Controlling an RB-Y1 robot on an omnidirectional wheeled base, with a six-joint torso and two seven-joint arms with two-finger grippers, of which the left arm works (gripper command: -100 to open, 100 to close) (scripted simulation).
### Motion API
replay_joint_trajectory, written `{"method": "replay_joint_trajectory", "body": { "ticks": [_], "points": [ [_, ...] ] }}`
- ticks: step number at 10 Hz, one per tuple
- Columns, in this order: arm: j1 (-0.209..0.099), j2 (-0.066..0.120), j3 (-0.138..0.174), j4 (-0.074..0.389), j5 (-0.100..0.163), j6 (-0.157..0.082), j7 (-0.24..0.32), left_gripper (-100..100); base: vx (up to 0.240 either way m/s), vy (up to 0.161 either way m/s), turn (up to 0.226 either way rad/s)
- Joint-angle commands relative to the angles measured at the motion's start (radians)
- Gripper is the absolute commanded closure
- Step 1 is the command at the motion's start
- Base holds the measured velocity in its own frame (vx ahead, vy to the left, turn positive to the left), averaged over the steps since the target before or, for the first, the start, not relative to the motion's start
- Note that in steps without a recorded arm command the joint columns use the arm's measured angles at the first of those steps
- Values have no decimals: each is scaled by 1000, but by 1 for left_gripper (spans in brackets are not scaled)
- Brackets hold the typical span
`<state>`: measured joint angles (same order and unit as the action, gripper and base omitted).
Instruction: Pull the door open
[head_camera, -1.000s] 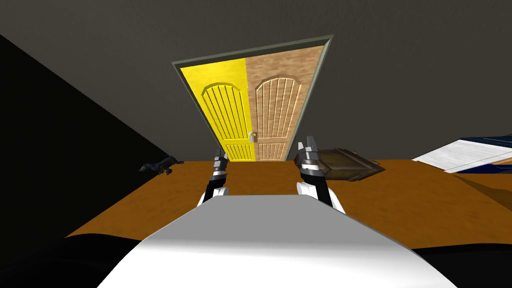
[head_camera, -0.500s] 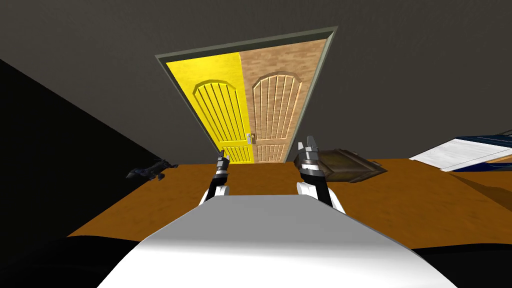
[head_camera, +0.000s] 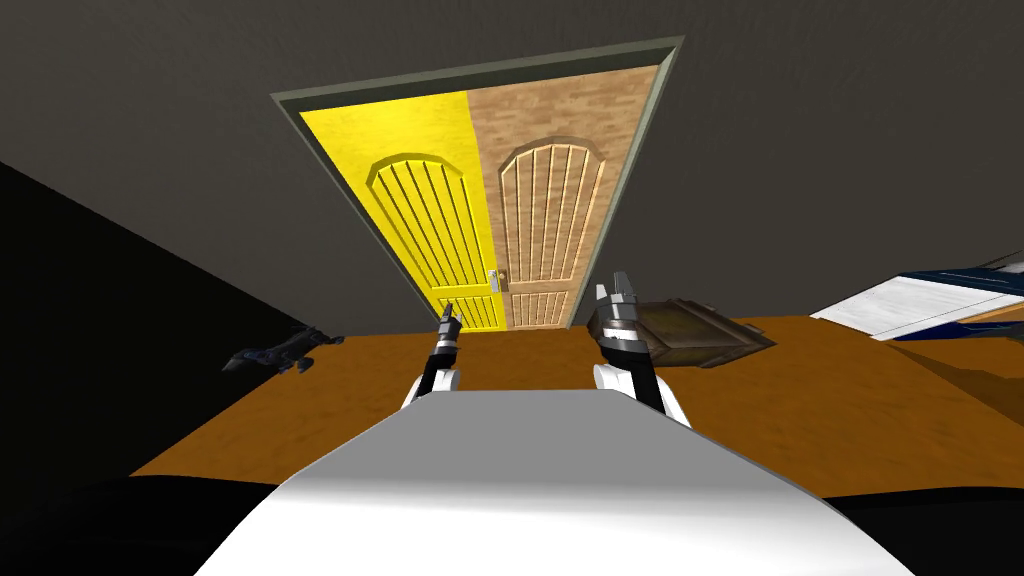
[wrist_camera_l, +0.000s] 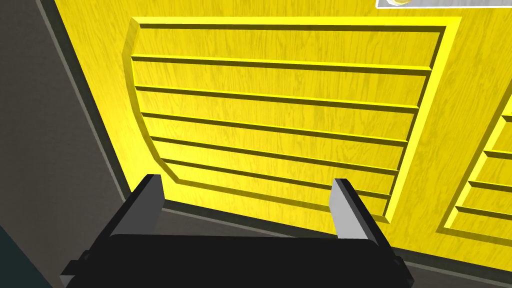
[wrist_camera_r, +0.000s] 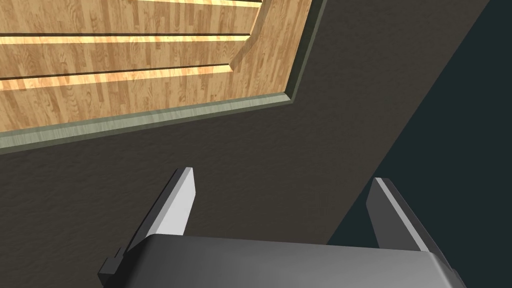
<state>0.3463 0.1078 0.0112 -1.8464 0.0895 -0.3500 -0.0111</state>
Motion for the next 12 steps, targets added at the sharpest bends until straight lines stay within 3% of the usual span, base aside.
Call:
{"method": "replay_joint_trajectory", "body": {
  "ticks": [1, 12],
  "points": [
    [-12, 11, 6, 33, 4, 4, 9, -100, 137, -25, -53],
    [-136, 49, 39, 296, 22, 34, 50, -100, 146, -16, -52]
  ]
}}
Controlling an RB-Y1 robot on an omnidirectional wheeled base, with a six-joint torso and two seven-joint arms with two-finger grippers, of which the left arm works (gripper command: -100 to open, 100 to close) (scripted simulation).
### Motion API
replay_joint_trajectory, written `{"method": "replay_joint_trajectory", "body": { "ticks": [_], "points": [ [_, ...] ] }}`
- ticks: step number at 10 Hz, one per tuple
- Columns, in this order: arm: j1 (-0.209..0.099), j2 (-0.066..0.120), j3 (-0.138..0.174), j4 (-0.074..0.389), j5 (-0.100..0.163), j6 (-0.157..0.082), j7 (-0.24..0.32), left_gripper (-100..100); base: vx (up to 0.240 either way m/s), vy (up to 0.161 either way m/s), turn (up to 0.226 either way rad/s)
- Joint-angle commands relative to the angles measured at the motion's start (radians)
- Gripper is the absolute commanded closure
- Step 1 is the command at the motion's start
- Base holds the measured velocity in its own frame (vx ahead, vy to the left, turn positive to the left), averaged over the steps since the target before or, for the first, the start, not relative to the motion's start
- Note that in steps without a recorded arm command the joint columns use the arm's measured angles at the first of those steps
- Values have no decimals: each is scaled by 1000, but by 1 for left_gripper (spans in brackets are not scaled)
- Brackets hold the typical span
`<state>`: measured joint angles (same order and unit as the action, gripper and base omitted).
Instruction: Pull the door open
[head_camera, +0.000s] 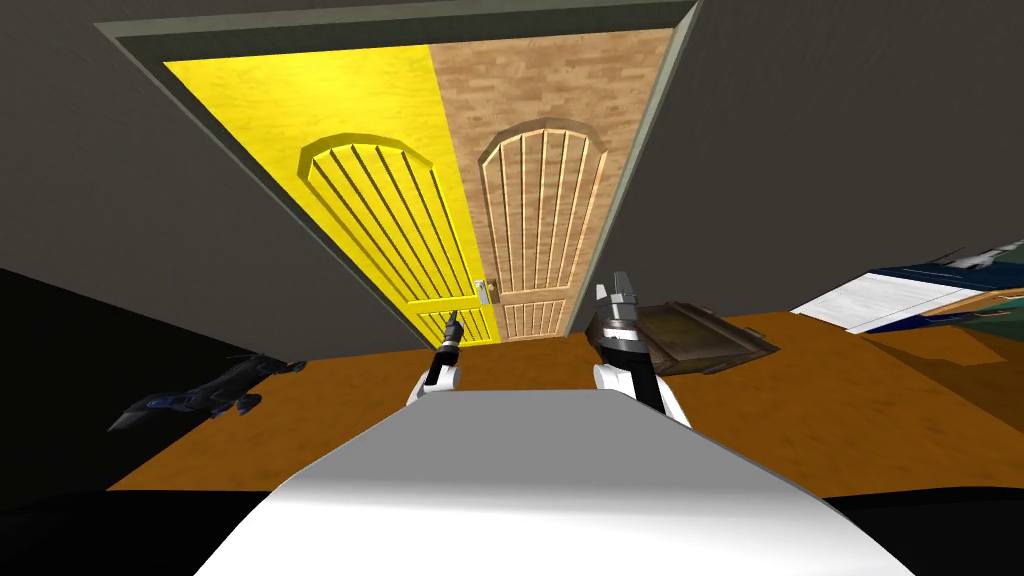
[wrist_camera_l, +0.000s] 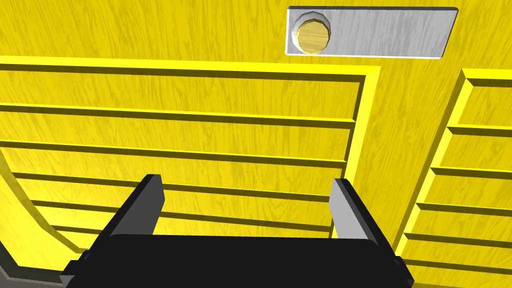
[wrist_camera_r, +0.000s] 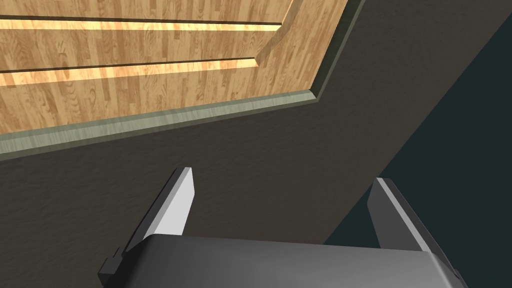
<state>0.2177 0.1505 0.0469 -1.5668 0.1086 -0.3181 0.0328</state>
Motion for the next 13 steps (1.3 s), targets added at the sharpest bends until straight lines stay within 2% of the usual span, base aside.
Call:
{"method": "replay_joint_trajectory", "body": {
  "ticks": [1, 8, 9, 10, 11, 13],
  "points": [
    [-15, 8, 5, 31, 4, 4, 8, -100, 149, -13, -46],
    [-89, 24, 20, 176, 13, 21, 31, -100, 162, -1, -53],
    [-98, 25, 21, 190, 14, 23, 33, -100, 164, 0, -57],
    [-93, 25, 20, 181, 13, 21, 32, -100, 71, -3, -8],
    [-79, 47, 50, 202, 21, 21, 37, -100, -3, 14, 74],
    [-63, 75, 88, 227, 30, 19, 45, -100, -13, 24, 69]
  ]
}}
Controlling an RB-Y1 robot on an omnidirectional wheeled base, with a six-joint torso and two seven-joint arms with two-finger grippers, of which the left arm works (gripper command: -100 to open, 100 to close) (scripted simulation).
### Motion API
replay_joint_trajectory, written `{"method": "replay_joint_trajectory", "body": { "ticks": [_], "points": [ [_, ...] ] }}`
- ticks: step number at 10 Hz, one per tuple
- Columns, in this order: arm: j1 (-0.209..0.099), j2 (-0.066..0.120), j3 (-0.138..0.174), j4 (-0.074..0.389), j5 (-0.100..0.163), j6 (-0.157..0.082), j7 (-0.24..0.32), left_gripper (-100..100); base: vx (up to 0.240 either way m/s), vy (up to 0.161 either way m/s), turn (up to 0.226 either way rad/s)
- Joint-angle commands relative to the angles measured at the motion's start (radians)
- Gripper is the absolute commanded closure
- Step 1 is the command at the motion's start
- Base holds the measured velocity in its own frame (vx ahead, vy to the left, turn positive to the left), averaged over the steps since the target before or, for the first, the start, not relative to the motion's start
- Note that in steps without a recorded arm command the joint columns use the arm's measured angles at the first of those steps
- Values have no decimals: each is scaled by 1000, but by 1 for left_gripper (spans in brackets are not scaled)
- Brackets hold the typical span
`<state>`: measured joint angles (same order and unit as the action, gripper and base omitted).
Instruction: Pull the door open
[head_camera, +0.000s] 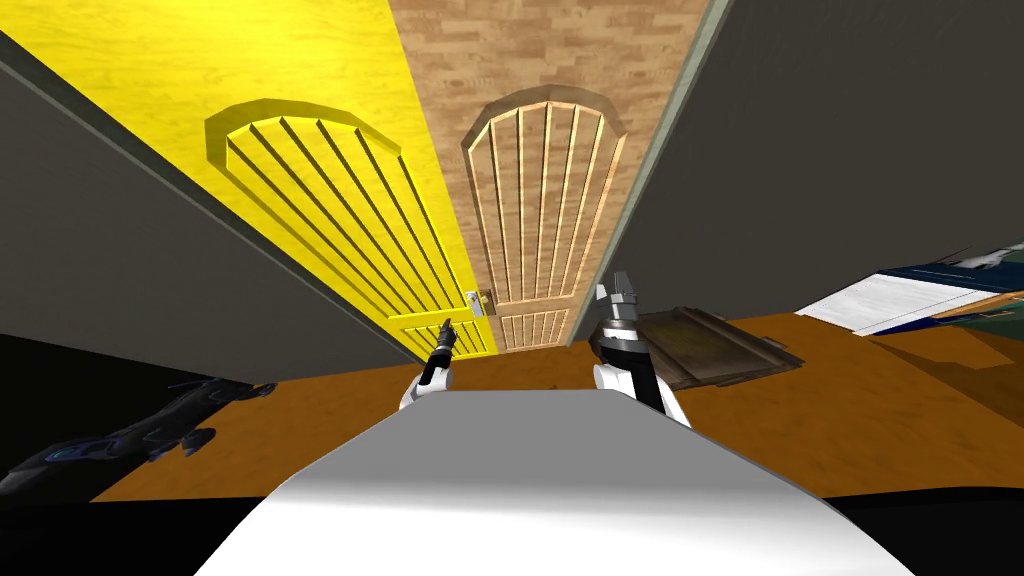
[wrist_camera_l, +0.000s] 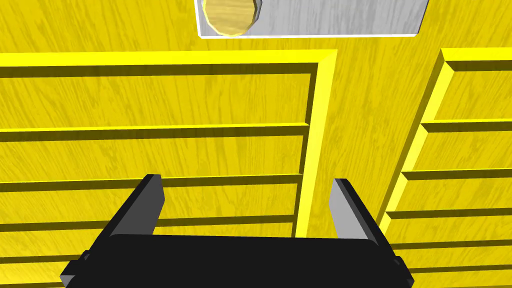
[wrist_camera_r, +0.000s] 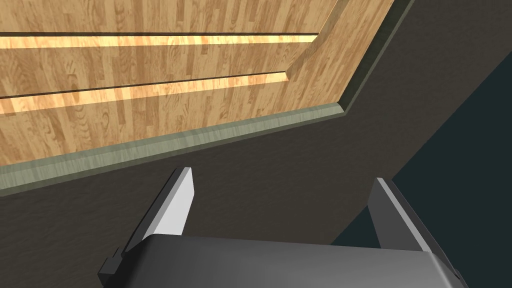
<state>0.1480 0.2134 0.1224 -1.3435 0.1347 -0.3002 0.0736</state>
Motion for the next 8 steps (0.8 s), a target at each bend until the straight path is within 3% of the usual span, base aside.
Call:
{"method": "replay_joint_trajectory", "body": {
  "ticks": [1, 4, 6, 8],
  "points": [
    [11, 23, 28, 14, 8, 1, 8, -100, 15, 18, 28],
    [17, 61, 73, 50, 23, -4, 23, -100, 99, 37, -10],
    [5, 65, 73, 58, 26, -8, 29, -100, 180, 41, -87],
    [-20, 55, 52, 55, 25, -12, 33, -100, 210, 15, -175]
  ]
}}
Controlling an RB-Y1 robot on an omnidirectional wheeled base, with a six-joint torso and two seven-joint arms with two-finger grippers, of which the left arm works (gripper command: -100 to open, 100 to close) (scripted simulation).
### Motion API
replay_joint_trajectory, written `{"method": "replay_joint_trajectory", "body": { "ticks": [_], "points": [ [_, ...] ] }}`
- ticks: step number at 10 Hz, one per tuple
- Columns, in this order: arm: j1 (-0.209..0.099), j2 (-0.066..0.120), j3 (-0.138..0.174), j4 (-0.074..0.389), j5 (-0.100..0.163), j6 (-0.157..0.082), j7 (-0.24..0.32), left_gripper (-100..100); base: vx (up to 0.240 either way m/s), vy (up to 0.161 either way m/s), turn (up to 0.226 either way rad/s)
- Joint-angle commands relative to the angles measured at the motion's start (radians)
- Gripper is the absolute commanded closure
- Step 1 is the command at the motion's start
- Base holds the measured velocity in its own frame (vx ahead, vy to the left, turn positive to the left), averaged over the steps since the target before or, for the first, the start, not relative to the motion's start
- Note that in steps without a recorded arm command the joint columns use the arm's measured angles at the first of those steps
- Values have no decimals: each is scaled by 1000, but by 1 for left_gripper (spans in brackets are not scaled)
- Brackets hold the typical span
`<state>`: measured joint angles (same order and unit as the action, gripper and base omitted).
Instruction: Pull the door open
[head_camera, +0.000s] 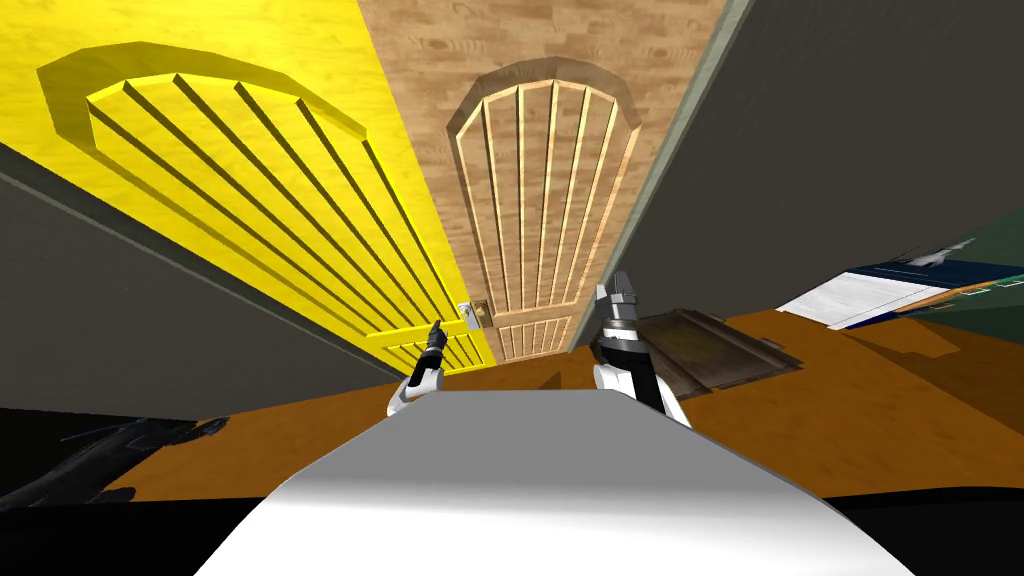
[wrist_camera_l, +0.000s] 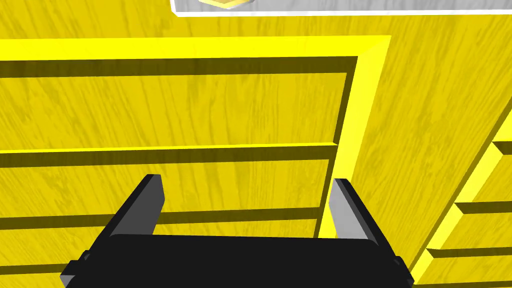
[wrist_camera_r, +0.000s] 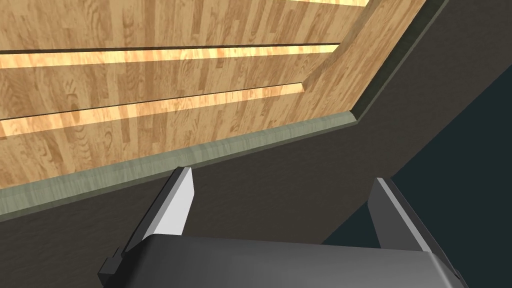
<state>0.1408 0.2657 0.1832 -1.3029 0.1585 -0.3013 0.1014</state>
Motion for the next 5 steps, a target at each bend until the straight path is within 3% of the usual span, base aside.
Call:
{"method": "replay_joint_trajectory", "body": {
  "ticks": [1, 3, 4, 5],
  "points": [
    [-24, -3, -20, 11, 0, -12, 6, -100, 216, -27, -167],
    [-46, -17, -44, 3, -3, -14, 7, -100, 193, -104, -142],
    [-40, -13, -36, -1, -3, -7, 6, -100, 73, -56, -19],
    [-40, -13, -36, -1, -3, -7, 6, 100, -5, 7, 22]
  ]
}}
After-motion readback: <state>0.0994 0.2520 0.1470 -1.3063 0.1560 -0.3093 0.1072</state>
